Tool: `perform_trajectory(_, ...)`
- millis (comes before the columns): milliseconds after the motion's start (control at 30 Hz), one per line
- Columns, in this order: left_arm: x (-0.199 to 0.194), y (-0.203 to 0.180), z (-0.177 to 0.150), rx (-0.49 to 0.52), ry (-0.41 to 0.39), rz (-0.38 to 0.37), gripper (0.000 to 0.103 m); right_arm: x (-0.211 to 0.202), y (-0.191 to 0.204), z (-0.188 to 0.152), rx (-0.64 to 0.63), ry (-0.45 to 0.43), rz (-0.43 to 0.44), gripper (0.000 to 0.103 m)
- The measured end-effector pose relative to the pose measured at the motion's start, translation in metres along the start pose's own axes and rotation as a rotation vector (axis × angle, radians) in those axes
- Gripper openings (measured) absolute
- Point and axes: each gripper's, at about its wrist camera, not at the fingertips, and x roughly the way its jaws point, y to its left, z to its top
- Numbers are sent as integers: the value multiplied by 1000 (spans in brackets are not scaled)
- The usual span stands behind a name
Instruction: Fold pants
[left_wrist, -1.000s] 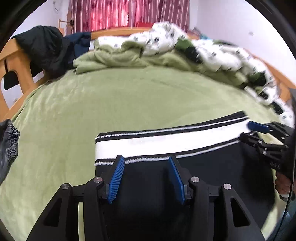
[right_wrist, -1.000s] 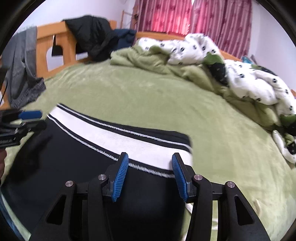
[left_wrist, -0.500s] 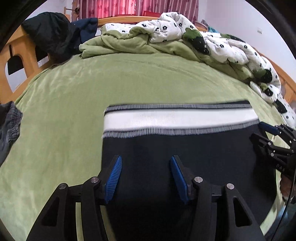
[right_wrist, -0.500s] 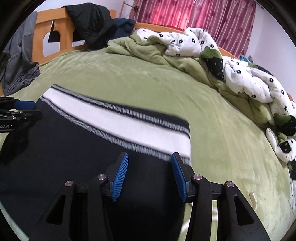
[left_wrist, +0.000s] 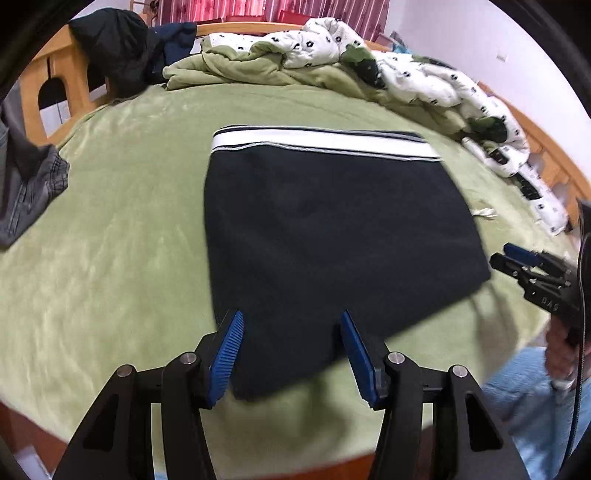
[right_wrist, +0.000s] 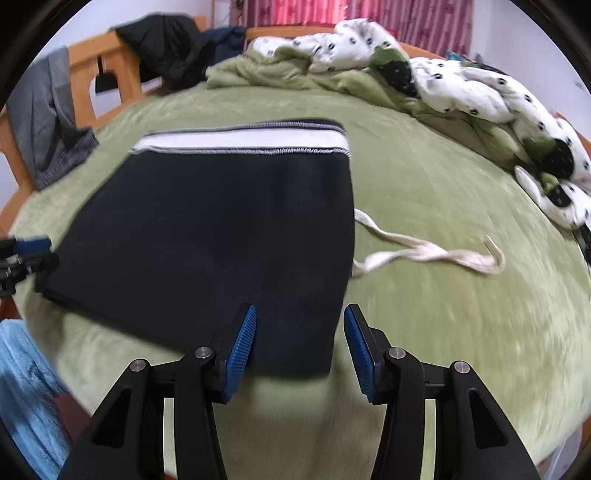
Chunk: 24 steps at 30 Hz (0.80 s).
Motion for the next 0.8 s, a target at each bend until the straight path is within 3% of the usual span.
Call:
perform_trajectory(100, -31, -16, 1, 30, -36, 7, 52, -38, 1, -1, 34, -56, -24, 50)
perform_trajectory(167, -57, -26, 4, 52, -87, 19, 54, -62, 4, 6, 61, -68, -39, 57)
perform_trajectory(300, -102, -32, 9, 26, -184, 2, 73, -110, 10, 5, 120, -160, 10, 79)
perform_trajectory(367, -120, -37, 6, -1, -240, 21, 83, -120, 13, 2, 123, -204, -7, 84)
perform_trajectory(467, -127, -44, -5, 18, -314, 47, 88, -126, 18, -6, 143, -234, -62, 87)
perform_trajectory(567, -120, -47, -12, 14, -280, 30, 88, -127, 22, -9, 128, -227, -81, 87)
perform_trajectory(800, -117, -45, -25, -12, -256, 9, 88, -126, 23, -21, 158, -179, -30, 87)
